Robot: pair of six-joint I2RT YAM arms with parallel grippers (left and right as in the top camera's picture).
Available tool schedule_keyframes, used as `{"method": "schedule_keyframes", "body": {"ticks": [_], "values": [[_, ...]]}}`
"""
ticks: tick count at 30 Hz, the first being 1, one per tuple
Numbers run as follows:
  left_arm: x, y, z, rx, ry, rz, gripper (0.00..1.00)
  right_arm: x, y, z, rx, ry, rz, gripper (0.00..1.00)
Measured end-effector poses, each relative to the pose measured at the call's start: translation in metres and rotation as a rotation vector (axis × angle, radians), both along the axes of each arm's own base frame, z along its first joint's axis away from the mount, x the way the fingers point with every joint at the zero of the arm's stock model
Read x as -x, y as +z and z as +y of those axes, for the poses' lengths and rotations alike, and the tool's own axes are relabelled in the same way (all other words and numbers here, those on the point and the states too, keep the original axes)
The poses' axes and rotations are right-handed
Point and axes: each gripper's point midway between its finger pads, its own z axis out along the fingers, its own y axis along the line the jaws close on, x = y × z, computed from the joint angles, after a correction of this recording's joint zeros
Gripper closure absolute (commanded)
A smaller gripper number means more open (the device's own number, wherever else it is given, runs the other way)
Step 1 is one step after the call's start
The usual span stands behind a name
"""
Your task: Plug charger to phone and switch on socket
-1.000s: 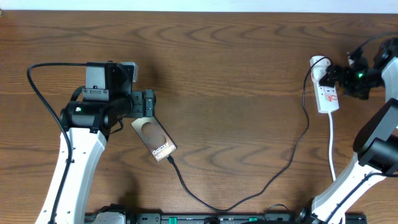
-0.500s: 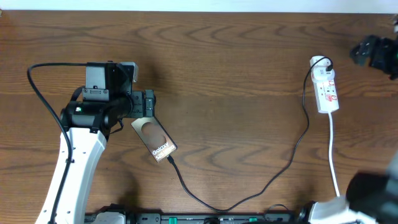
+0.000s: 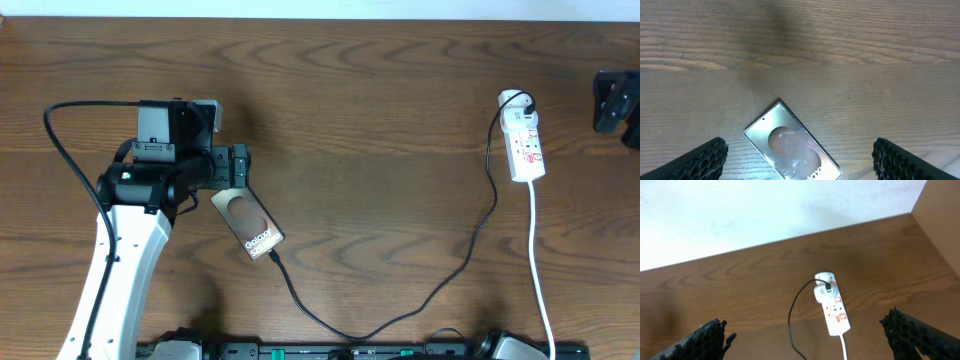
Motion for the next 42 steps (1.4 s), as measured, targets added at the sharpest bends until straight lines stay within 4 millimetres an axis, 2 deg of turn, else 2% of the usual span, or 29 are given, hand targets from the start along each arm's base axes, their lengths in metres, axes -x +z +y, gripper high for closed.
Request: {"method": "schedule_keyframes", "body": {"ticks": [7, 16, 33, 42], "values": [[0.000, 0.000, 0.000, 0.000, 0.000, 0.000, 0.07, 0.015, 0.014, 0.007, 0.021, 0.000, -0.047, 0.01], [0.000, 0.000, 0.000, 0.000, 0.000, 0.000, 0.07, 0.017, 0.013, 0.008, 0.018, 0.000, -0.041, 0.01], [0.000, 0.000, 0.000, 0.000, 0.000, 0.000, 0.07, 0.036, -0.016, 0.016, -0.046, -0.002, 0.096, 0.01], [0.004, -0.002, 0.000, -0.001, 0.000, 0.019, 0.07, 0.036, -0.017, 0.016, -0.048, -0.002, 0.101, 0.01]]}}
